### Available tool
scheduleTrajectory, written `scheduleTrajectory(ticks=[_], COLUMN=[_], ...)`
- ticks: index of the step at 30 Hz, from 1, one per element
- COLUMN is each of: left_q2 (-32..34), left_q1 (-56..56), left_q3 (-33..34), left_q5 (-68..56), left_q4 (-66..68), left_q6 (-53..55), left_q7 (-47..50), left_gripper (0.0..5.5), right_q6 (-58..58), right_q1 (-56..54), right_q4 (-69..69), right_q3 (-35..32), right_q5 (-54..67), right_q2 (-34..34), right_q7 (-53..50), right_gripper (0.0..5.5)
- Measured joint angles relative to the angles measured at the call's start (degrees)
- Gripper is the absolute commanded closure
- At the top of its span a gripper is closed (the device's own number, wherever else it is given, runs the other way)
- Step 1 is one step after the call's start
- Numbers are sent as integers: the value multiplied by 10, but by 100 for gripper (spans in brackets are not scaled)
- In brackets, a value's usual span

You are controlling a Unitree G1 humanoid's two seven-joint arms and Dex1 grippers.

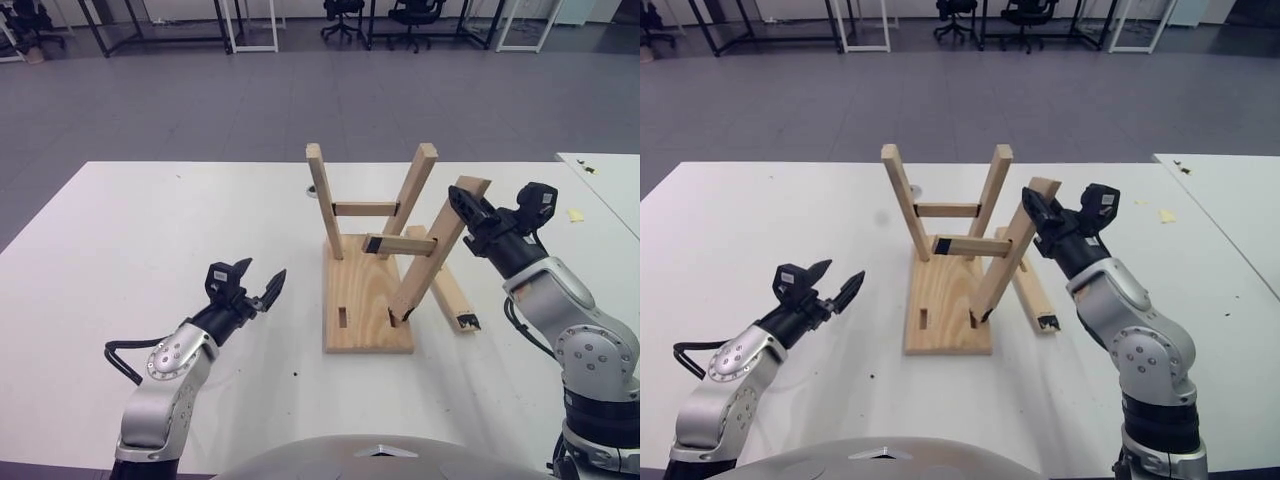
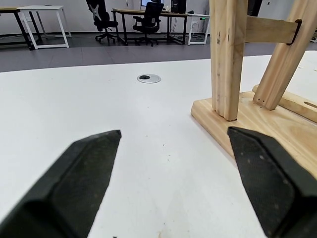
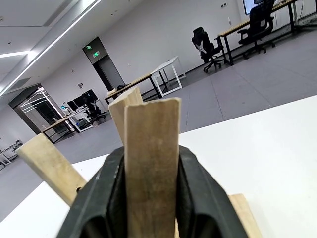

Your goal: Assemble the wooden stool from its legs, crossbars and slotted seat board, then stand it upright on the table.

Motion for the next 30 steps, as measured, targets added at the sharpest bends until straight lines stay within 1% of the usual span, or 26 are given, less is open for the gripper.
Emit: scheduleTrajectory(ticks=[4,7,14,19,22,26,30], left_q2=[0,-8,-18,-29,-29,-27,-28], left_q1=[-4,-4,14,17,18,23,31], left_q3=[0,-9,-12,-26,-26,-26,-26], left_q5=[0,0,11,16,17,32,38], left_q4=[0,-1,-8,-9,-11,-20,-21], left_q6=[0,0,-3,-8,-8,-9,-9], left_q7=[1,5,19,26,27,27,32], left_gripper=[154,154,154,154,154,154,154], right_q6=[-3,2,10,4,1,-7,-21], right_q1=[0,18,102,127,146,204,205], right_q4=[1,-27,-106,-133,-145,-203,-207], right_q3=[-19,-27,-78,-81,-85,-89,-81], right_q5=[-27,-19,18,34,35,25,12], right_q2=[-2,-1,-2,30,31,35,42], right_q7=[15,27,15,-51,-65,-87,-90], right_gripper=[445,446,446,446,446,446,446])
